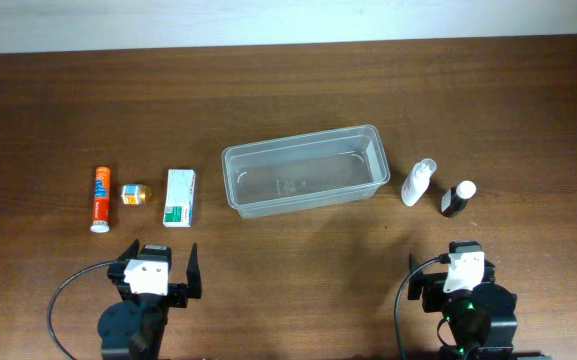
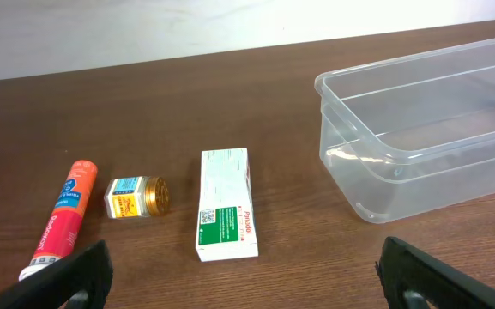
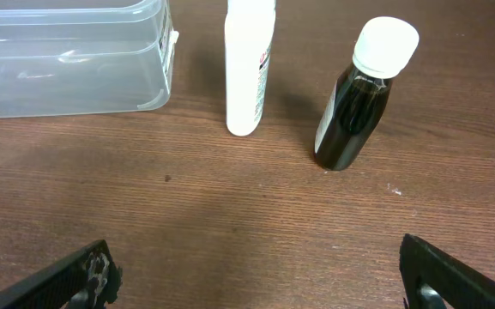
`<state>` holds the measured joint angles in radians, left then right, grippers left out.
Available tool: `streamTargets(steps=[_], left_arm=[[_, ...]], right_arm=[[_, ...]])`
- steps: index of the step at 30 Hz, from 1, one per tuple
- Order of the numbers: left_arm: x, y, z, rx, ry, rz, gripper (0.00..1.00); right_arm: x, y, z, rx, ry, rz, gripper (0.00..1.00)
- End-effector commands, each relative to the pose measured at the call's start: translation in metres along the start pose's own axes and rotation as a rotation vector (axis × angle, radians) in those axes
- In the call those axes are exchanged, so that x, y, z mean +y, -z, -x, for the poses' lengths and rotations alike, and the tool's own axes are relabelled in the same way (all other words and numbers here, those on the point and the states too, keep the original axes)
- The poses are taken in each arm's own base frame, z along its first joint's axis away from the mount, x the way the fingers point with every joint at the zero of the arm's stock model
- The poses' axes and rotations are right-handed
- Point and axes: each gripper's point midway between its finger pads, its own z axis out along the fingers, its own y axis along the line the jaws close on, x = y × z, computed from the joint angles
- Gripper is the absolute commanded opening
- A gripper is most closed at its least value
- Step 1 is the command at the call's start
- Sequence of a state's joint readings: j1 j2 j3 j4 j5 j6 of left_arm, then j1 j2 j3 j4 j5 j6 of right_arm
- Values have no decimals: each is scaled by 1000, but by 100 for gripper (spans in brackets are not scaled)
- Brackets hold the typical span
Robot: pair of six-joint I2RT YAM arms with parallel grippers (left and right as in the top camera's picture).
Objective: Pack container
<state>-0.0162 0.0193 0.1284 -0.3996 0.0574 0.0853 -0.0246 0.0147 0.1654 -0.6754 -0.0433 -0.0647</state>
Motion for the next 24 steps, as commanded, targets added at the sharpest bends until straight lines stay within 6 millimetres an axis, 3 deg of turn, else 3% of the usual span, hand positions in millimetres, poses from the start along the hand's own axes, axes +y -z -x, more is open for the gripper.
streamTargets(steps=[1,15,18,22,24], left_arm=[[-2,0,-1,-8,10,-13,99],[-5,0,0,-8,50,-28,99],[5,6,18,-28,123,21,99],[30,24,75,-84,152,147,99],[43,29,94,-65,157,209,99]], right_arm=[[1,-1,-1,-4,5,5,98],[1,-1,-1,-4,5,5,98],[1,-1,-1,-4,5,5,98],[1,-1,-1,-4,5,5,98],[1,-1,-1,-4,5,5,98]])
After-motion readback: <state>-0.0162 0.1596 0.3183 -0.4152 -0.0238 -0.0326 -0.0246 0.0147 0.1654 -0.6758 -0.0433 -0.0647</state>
